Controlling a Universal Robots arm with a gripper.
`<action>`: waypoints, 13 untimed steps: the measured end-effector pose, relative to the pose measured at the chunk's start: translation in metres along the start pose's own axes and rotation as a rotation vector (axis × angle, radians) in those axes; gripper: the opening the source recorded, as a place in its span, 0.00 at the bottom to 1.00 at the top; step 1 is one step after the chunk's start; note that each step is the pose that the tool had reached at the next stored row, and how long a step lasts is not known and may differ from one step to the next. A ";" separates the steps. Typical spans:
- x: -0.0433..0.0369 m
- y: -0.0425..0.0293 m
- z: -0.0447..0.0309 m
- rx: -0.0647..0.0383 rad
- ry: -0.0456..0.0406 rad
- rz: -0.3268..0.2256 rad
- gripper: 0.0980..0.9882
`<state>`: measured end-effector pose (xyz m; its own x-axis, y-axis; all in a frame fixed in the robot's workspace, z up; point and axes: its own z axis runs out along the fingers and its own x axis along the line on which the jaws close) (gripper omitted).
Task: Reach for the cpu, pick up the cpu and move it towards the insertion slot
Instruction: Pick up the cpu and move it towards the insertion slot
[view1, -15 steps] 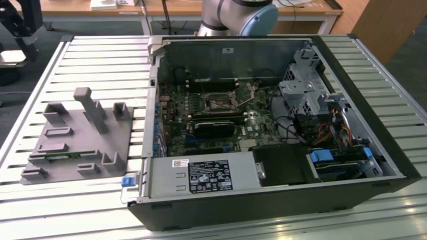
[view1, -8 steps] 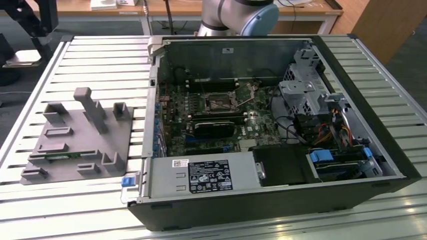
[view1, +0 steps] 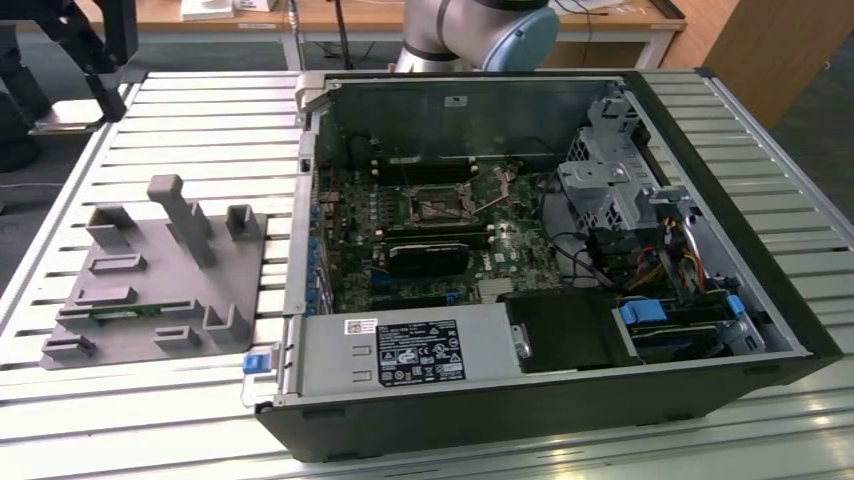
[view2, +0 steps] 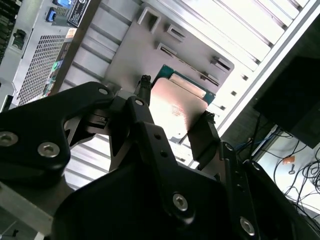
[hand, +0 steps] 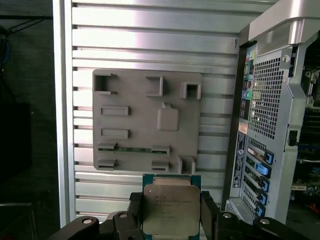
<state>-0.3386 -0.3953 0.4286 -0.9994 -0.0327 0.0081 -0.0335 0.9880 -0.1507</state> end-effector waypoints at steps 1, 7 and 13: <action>-0.0017 -0.0001 0.0000 0.000 0.0000 0.000 0.50; -0.0114 -0.0003 0.0001 0.000 0.0000 0.000 0.50; -0.0209 -0.0006 0.0002 0.000 0.0000 0.000 0.50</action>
<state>-0.3176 -0.3952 0.4284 -0.9994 -0.0327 0.0081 -0.0335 0.9880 -0.1506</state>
